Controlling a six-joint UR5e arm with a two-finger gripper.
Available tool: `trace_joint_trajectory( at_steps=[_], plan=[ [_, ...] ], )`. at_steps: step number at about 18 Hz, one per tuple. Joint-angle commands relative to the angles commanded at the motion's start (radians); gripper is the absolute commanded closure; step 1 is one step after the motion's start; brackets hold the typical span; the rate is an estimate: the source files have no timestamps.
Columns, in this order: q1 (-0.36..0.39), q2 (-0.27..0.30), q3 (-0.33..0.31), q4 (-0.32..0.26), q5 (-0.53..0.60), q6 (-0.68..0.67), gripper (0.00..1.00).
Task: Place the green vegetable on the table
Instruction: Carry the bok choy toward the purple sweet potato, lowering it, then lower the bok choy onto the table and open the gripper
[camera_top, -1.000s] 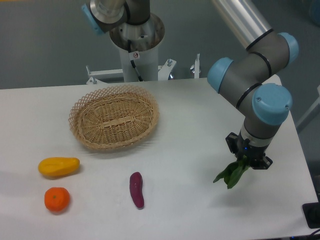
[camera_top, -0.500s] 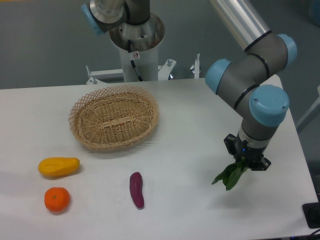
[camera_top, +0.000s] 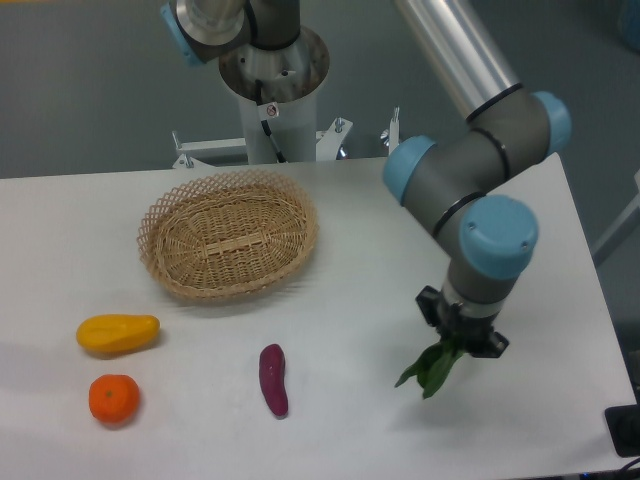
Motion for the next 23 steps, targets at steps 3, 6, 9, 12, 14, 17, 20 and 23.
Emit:
trace_joint_trajectory(
  at_steps=[3,6,9,12,14,17,20,23],
  plan=[
    [-0.032,-0.008,-0.006,0.011,0.000,-0.055,0.81],
    [-0.069,-0.017,-0.028,0.064,0.000,-0.110,0.81],
    [-0.100,-0.037,-0.032,0.113,0.002,-0.160,0.81],
    [-0.129,-0.040,-0.037,0.114,0.002,-0.178,0.80],
    [-0.147,-0.038,-0.048,0.114,0.002,-0.184,0.77],
    [-0.170,-0.034,-0.067,0.115,0.000,-0.193,0.75],
    [-0.177,-0.035,-0.069,0.118,0.000,-0.197,0.58],
    [-0.187,-0.034,-0.068,0.120,0.000,-0.198,0.39]
  ],
)
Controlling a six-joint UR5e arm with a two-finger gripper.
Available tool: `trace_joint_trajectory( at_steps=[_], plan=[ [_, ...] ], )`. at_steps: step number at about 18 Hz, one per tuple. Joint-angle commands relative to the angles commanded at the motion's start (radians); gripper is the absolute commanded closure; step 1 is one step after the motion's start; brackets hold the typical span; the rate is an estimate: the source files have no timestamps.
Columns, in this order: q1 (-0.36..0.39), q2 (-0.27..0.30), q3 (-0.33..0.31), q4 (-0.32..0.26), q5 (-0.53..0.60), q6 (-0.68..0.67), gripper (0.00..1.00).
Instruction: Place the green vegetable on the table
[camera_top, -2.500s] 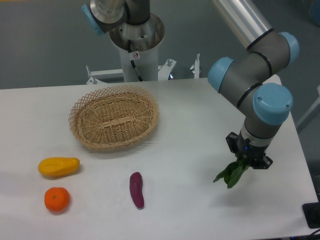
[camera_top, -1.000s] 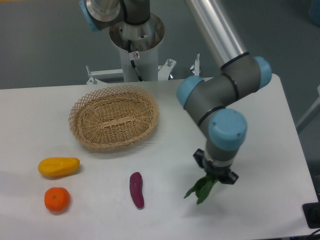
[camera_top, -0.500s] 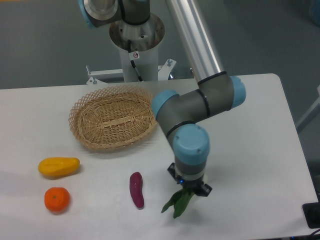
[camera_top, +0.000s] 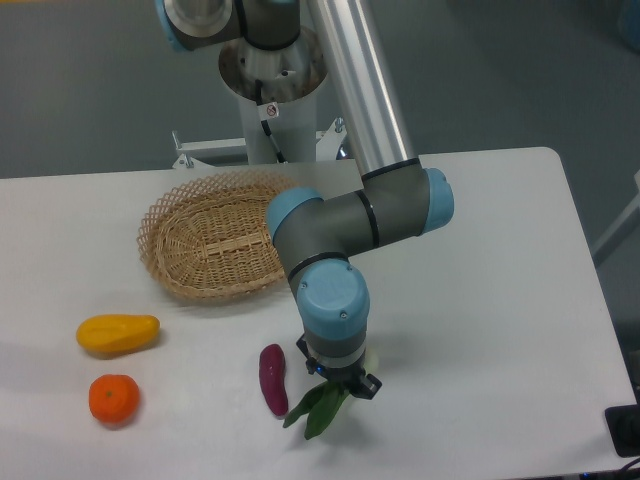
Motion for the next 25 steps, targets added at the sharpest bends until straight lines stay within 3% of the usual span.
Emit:
trace_joint_trajectory(
  at_steps=[1,2,4,18,25],
  plan=[
    [0.000,0.002,0.000,0.000,0.000,0.000,0.18],
    [0.000,0.002,0.002,0.000,0.000,0.000,0.06],
    [0.000,0.003,0.003,0.000,0.000,0.000,0.01],
    [0.008,0.008,0.020,-0.002,-0.005,0.011,0.00],
    [0.075,0.037,0.035,-0.014,-0.014,0.054,0.00]
  ],
)
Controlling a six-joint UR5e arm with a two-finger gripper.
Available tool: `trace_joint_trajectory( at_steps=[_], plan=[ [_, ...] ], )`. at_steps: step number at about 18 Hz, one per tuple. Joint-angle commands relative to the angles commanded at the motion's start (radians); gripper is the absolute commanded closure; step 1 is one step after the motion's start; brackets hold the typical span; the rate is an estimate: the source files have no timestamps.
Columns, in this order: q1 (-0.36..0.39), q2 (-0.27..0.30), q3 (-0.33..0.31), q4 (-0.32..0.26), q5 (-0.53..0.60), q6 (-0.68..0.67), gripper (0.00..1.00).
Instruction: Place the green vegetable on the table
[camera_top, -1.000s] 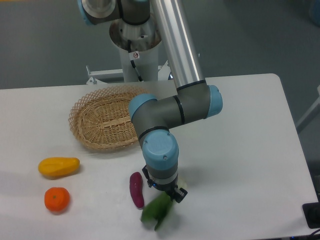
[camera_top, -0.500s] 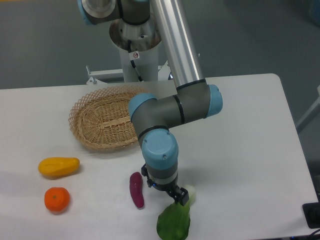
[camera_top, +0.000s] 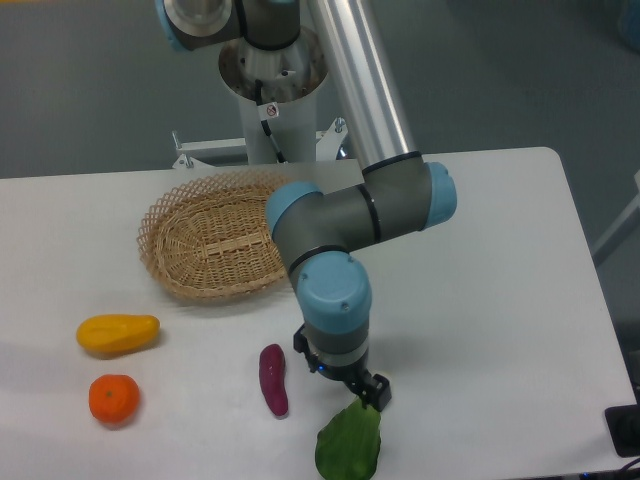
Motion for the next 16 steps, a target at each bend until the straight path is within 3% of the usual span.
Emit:
trace_joint_trajectory(
  at_steps=[7,16],
  plan=[
    [0.081,0.025,-0.003,-0.005,-0.002,0.121,0.00],
    [0.178,0.051,0.002,-0.072,-0.005,0.245,0.00]
  ],
)
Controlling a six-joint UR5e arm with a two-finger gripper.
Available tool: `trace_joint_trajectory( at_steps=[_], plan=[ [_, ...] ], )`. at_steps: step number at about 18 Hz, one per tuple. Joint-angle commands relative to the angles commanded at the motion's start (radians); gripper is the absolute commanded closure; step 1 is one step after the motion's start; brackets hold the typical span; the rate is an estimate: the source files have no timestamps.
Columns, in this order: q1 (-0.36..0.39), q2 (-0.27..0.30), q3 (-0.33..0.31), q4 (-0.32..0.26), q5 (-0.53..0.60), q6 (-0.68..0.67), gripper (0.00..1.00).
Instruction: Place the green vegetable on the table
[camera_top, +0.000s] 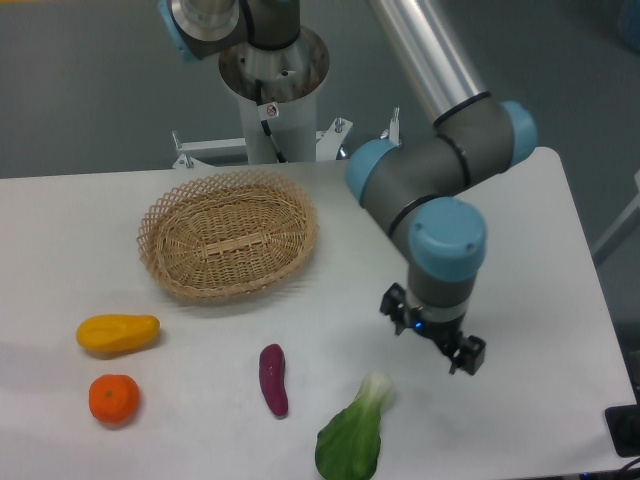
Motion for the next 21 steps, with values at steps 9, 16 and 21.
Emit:
trace_joint_trajectory(
  at_steps=[9,16,21],
  plan=[
    [0.060,0.002,0.003,0.000,-0.018,0.078,0.00],
    [0.068,0.000,0.003,0.000,-0.018,0.088,0.00],
    [0.068,0.002,-0.002,0.000,-0.018,0.088,0.00]
  ],
)
